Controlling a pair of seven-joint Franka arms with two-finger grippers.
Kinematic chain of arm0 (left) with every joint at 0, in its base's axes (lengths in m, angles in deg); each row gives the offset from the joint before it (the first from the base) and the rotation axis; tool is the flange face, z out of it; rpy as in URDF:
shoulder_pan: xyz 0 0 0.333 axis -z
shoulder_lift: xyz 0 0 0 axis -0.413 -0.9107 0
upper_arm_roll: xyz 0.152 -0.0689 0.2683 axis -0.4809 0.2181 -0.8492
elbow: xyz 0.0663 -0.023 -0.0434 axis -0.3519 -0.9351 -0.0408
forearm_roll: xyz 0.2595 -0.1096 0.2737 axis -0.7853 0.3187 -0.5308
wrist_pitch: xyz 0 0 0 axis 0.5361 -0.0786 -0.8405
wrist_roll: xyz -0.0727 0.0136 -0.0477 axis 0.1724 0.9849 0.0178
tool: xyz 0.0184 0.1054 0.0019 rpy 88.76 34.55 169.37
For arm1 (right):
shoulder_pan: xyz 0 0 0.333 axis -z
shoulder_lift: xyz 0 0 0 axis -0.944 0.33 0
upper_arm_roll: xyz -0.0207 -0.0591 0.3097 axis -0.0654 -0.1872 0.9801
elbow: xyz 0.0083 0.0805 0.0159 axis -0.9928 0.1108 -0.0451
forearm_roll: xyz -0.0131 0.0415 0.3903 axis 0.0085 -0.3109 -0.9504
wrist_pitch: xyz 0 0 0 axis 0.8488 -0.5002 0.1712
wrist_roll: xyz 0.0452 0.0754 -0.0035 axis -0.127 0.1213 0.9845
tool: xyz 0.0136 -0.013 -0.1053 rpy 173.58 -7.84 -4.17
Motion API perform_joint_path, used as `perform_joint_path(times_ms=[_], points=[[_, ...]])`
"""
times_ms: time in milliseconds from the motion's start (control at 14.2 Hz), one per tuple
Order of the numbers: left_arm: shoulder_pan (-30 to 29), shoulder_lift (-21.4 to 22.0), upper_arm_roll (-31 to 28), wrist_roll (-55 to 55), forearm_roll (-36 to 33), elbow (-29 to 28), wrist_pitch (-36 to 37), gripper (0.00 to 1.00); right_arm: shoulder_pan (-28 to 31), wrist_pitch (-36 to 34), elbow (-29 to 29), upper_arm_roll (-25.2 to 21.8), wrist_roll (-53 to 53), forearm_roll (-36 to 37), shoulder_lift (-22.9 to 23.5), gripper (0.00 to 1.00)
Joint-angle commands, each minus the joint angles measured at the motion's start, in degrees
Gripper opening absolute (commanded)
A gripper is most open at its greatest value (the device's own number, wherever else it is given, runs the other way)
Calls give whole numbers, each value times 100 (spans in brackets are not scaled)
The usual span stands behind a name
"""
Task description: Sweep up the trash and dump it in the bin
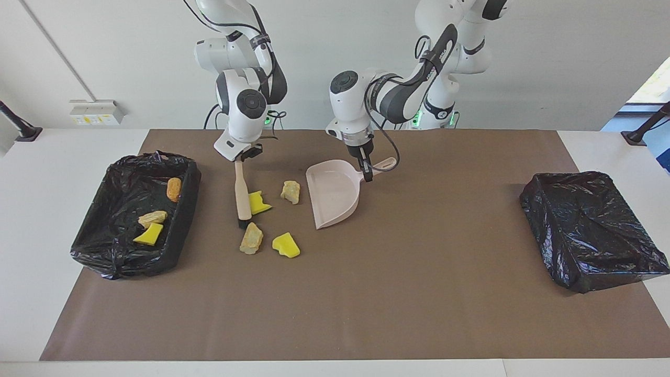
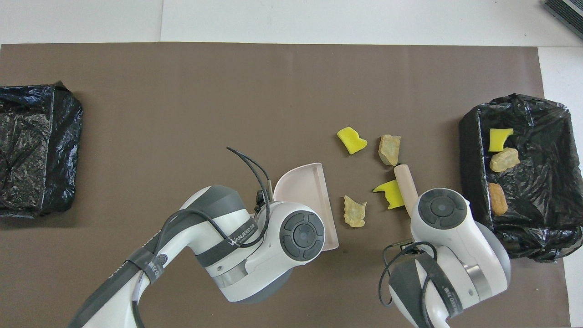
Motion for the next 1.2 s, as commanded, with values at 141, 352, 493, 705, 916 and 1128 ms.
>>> perform_joint_path(times_ms=[141, 352, 493, 705, 916, 1128], points=[[-39, 234, -39, 132, 107, -282, -103, 0, -338, 253, 33, 55, 150, -1496, 130, 0], [-56, 234, -39, 123, 107, -300, -94, 0, -743, 298, -64, 64, 229, -2391, 174, 0], [-65, 234, -47, 114, 177, -300, -94, 0, -919, 455, -169, 64, 290, -3270, 227, 0], [-117, 217, -65, 97, 221, -300, -181, 0, -1060, 342, -581, 55, 186, -3783, 341, 0], [-197, 182, -91, 123, 230, -300, -261, 0, -947, -464, -1073, -24, 177, -3652, 228, 0], [-276, 155, -109, 150, 274, -291, -270, 0, -657, -1125, -1504, -51, 176, -2759, 60, 0]])
